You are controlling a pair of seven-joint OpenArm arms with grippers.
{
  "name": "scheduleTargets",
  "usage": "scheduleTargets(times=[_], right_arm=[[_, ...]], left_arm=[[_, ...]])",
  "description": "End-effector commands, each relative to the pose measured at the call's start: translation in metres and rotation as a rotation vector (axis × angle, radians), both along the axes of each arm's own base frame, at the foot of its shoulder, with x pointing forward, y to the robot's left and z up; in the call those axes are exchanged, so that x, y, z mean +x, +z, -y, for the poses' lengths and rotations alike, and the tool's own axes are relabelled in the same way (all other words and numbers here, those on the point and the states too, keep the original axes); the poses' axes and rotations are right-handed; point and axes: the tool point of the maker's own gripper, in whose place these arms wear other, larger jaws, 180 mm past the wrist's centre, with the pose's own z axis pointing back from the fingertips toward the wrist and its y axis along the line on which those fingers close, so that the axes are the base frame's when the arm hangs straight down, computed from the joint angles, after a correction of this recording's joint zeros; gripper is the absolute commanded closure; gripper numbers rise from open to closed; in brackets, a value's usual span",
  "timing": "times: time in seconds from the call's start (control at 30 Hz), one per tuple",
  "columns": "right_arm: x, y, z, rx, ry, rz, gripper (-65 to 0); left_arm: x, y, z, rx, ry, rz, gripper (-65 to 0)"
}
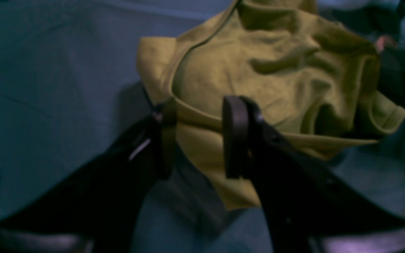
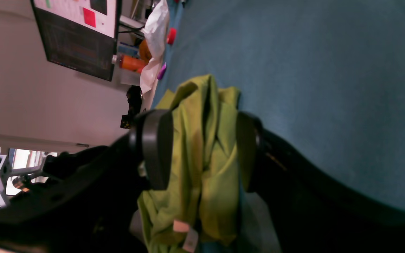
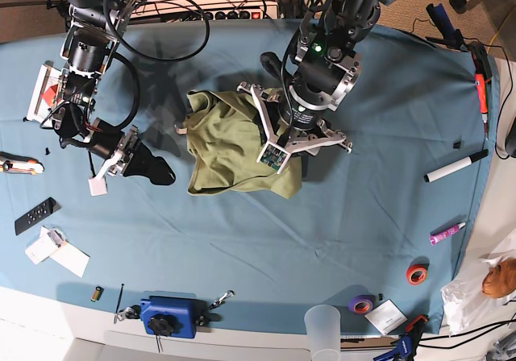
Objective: Layout the t-shirt on the table in an organized manner, then fold the t-shirt properly
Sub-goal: 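Grasp the bundle's edge with the right gripper and raise the left gripper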
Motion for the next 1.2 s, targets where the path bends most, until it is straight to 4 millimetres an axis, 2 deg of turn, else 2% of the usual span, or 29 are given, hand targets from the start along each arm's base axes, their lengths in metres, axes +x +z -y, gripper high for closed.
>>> scheduleTargets(times=[0.0,0.47,0.6,0.7,0.83,1.0,1.17], right_arm=[[0.012,0.019,0.007,0.011,-0.021,0.058,-29.6],[0.012,0.019,0.007,0.010,-0.020,0.057,-29.6],[0.007,0.004,0.003,-0.057,0.018,0.013,-29.6],[0.003,-0.001,-0.011,-0.075,0.075,0.000,-29.6],[-0.006,-0.007,-0.042,-0.126,0.205,-0.009,-29.6],[-0.018,-0.022,-0.068,-0.295,0.357,-0.022,-29.6],[-0.014,-0.008,-0.087,-0.364,0.385,0.041,-29.6]], left_arm=[[0.005,0.012,0.003,-0.023,0.004,0.042,-20.6],[0.006,0.013,0.003,-0.025,0.003,0.046,-20.6],[0.006,0.013,0.003,-0.027,0.003,0.048,-20.6],[0.006,0.013,0.003,-0.027,0.003,0.049,-20.6],[0.006,0.013,0.003,-0.027,0.003,0.048,-20.6],[0.006,0.013,0.003,-0.026,0.003,0.048,-20.6],[0.006,0.013,0.003,-0.027,0.003,0.048,-20.6]])
